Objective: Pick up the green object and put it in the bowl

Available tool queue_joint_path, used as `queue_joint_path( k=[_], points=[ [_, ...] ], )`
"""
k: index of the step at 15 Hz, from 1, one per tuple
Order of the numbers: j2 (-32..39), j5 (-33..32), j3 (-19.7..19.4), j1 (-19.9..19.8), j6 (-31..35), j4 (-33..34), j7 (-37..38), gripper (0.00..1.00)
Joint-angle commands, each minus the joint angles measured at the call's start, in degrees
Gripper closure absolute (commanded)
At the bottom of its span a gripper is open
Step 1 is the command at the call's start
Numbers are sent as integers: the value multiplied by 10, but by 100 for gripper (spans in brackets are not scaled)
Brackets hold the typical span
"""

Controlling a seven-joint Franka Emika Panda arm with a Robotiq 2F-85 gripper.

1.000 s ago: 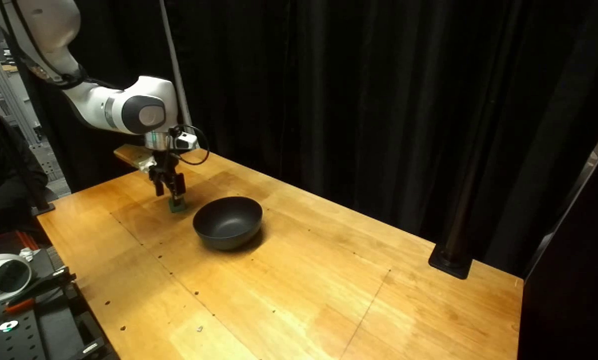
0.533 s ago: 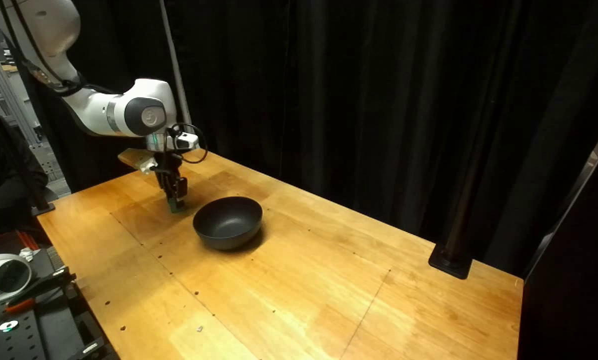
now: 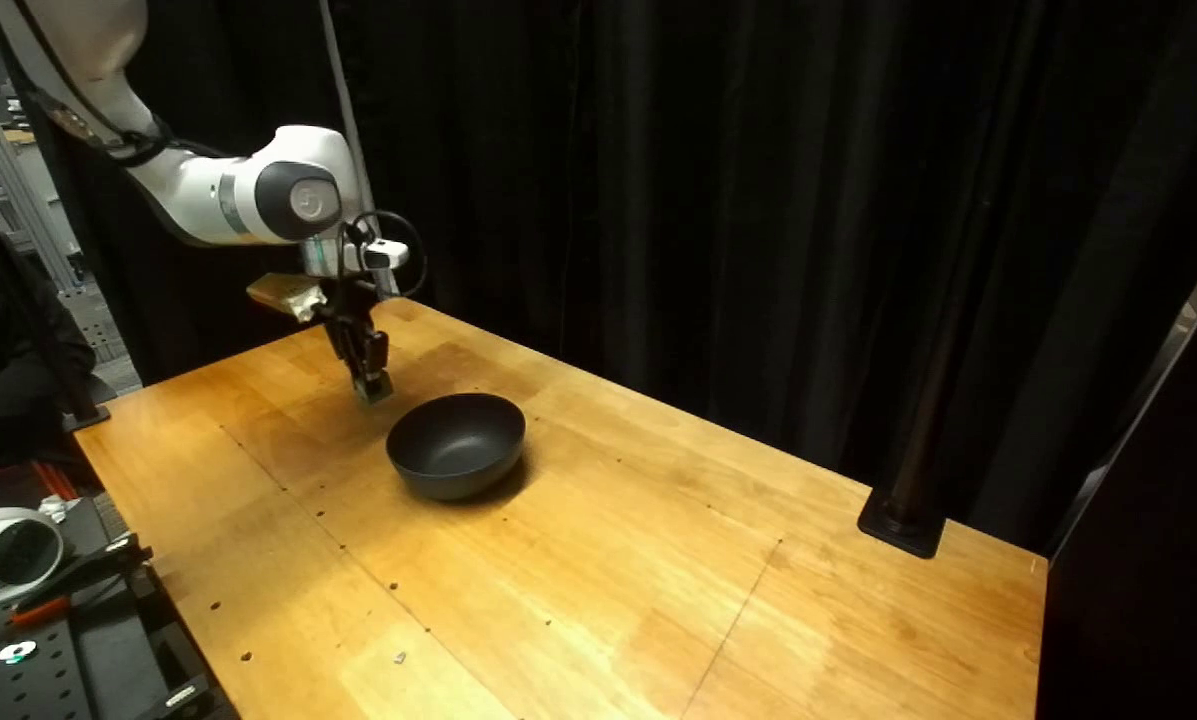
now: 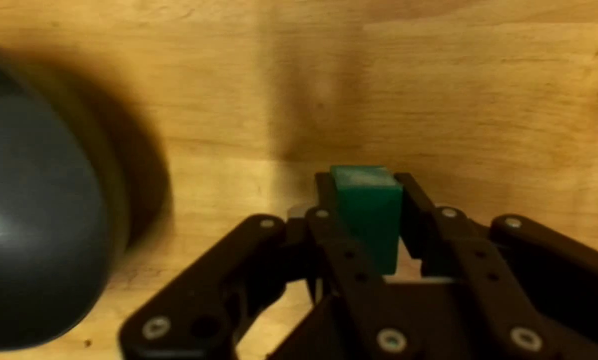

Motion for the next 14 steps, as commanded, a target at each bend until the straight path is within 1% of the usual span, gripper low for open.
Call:
queue_joint_path(
  k=[1,3,4,5,8,9,10,12,14],
  points=[
    [-72,-78,-37,2,-101,7,28,91],
    [-85,-146,-56,-3,-144,18,66,90],
    [-89,-169,-57,-12,-164,24,74,90],
    [-87,-190,-60,-22,-168,25,88,90],
    [-74,-217,-59,-50,-174,33,110,88],
    [-70,-216,-55,-57,-178,34,111,42],
    [-70,-214,-53,-63,-180,33,109,42],
    [-92,-190,-40,-74,-176,25,80,28],
    [-135,-168,-24,-83,-180,17,47,12]
  ],
)
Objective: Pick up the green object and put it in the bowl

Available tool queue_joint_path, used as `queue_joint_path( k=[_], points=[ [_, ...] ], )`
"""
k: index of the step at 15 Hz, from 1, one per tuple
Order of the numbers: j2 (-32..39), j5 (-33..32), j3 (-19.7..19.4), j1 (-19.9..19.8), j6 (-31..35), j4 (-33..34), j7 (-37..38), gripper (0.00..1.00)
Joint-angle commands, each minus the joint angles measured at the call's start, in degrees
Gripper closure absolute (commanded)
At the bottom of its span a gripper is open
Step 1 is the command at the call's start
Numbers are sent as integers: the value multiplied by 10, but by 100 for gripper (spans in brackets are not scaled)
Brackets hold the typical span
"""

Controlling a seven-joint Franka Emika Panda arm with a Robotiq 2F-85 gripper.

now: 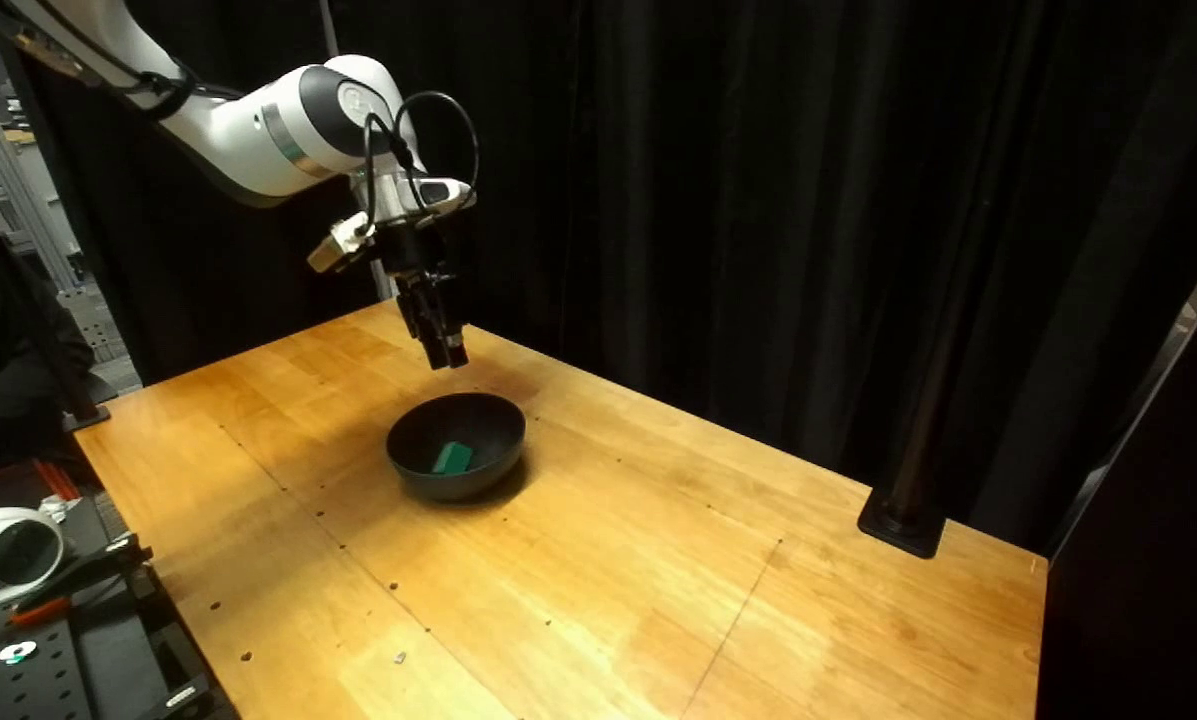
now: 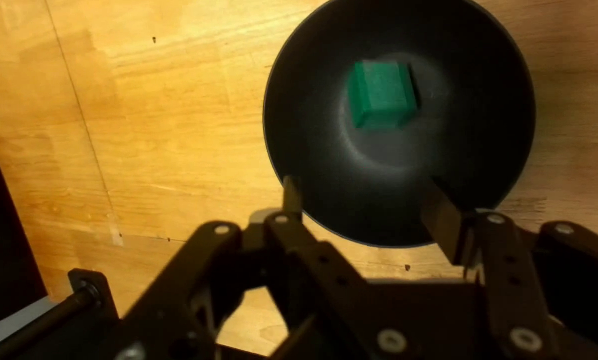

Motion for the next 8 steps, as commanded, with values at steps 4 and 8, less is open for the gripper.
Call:
queue_joint_path(
  k=[4,8],
  points=[
    [-146,112,57,-38,-29,-5,-135,0],
    [-163,141,74,-50,-52,11,-144,0]
  ],
)
